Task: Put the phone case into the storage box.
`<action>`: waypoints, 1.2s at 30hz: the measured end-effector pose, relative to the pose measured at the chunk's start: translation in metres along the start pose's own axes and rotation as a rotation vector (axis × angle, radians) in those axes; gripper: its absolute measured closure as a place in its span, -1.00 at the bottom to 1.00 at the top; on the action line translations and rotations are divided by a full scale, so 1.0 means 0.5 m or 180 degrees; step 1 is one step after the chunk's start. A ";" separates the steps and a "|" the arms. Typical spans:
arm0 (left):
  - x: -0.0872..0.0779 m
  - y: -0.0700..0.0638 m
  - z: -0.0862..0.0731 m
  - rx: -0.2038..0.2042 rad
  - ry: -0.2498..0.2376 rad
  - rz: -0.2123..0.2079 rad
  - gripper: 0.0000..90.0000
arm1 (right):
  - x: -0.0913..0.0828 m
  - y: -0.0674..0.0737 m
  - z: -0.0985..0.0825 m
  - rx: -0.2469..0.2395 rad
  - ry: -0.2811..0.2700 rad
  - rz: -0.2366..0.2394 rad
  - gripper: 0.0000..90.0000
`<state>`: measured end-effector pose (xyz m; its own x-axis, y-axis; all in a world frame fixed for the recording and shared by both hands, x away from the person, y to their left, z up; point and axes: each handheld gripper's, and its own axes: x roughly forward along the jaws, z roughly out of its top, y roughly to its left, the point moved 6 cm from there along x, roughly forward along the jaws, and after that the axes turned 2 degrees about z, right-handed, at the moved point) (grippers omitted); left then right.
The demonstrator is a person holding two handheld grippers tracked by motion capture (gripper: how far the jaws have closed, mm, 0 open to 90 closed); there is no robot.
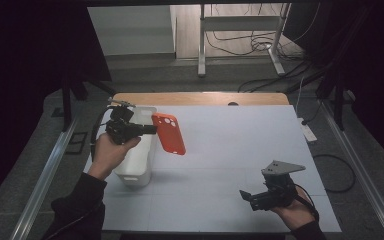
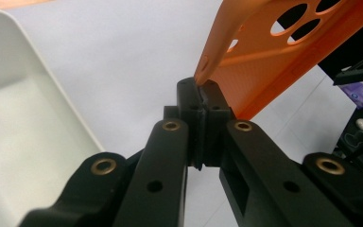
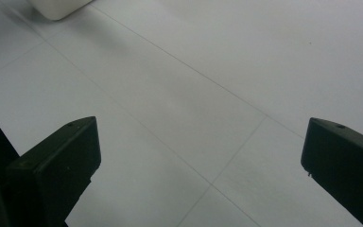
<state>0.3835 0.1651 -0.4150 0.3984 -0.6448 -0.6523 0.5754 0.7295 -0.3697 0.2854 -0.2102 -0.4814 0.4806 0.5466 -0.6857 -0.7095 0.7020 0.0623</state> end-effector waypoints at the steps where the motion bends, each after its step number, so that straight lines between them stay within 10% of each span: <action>1: -0.003 0.003 0.002 -0.0009 0.0001 0.0017 0.98 | -0.002 -0.002 -0.002 0.0010 0.0003 -0.0009 -1.00; 36: -0.067 0.099 0.042 -0.0191 -0.0035 0.0388 0.98 | -0.076 -0.081 -0.093 0.0453 0.0003 -0.0456 -1.00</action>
<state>0.4135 0.2180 -0.3978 0.4707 -0.5528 -0.6877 0.4787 0.8147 -0.3272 0.2721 -0.2807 -0.4917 0.5709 0.4362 -0.6955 -0.5539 0.8300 0.0659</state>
